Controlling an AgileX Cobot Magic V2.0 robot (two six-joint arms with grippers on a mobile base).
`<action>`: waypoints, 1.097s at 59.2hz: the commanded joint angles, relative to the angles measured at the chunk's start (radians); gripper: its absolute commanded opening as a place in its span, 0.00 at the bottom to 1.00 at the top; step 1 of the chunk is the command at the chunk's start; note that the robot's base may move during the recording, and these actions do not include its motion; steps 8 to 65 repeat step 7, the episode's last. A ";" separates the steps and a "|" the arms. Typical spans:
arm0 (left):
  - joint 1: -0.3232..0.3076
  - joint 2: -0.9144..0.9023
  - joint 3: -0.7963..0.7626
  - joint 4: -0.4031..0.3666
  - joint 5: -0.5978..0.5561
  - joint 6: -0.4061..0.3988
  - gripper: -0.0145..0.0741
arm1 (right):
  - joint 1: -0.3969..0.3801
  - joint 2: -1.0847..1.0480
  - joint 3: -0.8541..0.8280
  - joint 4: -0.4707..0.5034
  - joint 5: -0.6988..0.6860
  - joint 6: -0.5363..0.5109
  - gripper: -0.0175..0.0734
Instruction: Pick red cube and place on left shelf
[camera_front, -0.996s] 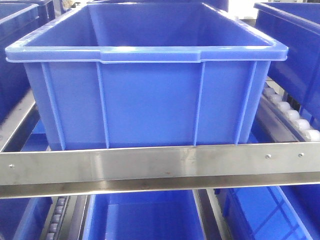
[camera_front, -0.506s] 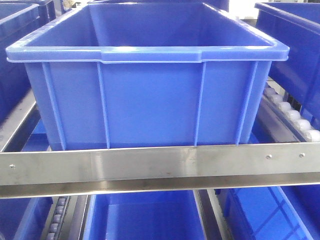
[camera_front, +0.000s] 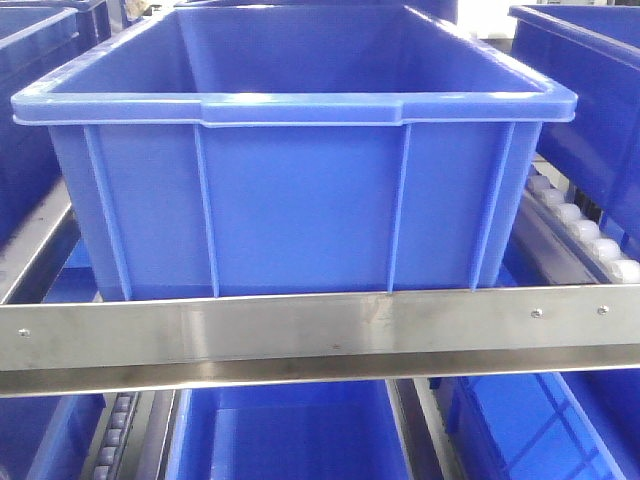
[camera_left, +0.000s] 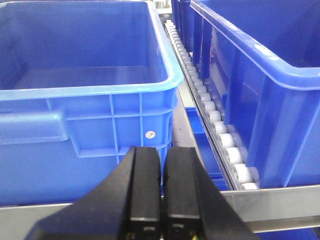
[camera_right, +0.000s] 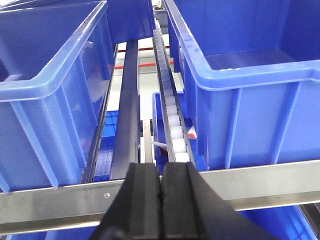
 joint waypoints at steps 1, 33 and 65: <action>-0.006 -0.017 0.023 -0.004 -0.087 -0.001 0.28 | -0.007 -0.023 -0.017 -0.009 -0.088 -0.004 0.25; -0.006 -0.017 0.023 -0.004 -0.087 -0.001 0.28 | -0.007 -0.023 -0.017 -0.009 -0.088 -0.004 0.25; -0.006 -0.017 0.023 -0.004 -0.087 -0.001 0.28 | -0.007 -0.023 -0.017 -0.009 -0.088 -0.004 0.25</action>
